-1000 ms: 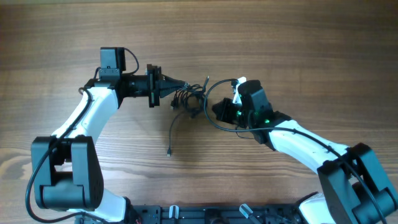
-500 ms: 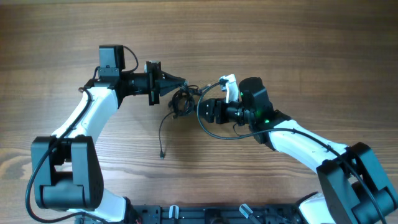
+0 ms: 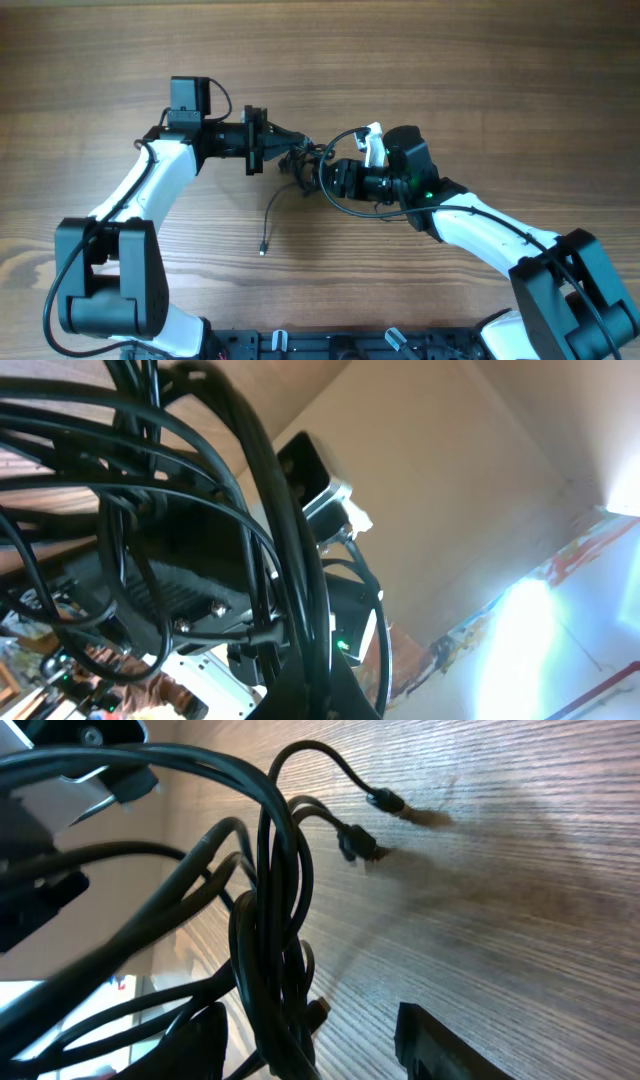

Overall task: Untangle cables
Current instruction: 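Pull the grippers apart to stretch the cables left and right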

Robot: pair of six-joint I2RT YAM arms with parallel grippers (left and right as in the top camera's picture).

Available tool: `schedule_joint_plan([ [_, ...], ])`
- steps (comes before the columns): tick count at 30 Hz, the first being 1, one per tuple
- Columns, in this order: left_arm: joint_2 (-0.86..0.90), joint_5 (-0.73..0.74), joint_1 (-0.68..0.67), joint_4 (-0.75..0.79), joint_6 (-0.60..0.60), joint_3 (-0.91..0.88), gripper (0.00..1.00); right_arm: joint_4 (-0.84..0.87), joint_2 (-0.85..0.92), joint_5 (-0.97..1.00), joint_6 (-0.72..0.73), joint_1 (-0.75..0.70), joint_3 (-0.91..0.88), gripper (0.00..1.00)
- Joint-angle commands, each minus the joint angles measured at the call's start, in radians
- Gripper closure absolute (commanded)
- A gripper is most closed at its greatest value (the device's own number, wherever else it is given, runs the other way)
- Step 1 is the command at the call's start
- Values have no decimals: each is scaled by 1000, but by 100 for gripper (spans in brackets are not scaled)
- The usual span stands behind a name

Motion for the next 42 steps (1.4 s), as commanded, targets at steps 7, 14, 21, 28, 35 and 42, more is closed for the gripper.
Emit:
schedule_joint_plan([
  [7, 5, 143, -23, 32, 2, -2, 96, 80, 117, 423, 6, 13, 3, 73],
  [14, 5, 203, 25, 281, 133, -2, 96, 40, 123, 538, 63, -65, 3, 95],
  [21, 5, 154, 240, 433, 410, -2, 96, -139, 25, 354, -34, -261, 3, 96],
  [28, 5, -479, 412, -17, 728, -2, 96, -169, -150, 313, -43, -299, 3, 96],
  [35, 5, -883, 406, -88, 661, -2, 96, -170, -150, 183, -2, -298, 3, 96],
  [42, 5, -1040, 416, -132, 572, -2, 91, -74, -145, 97, -17, -298, 3, 96],
])
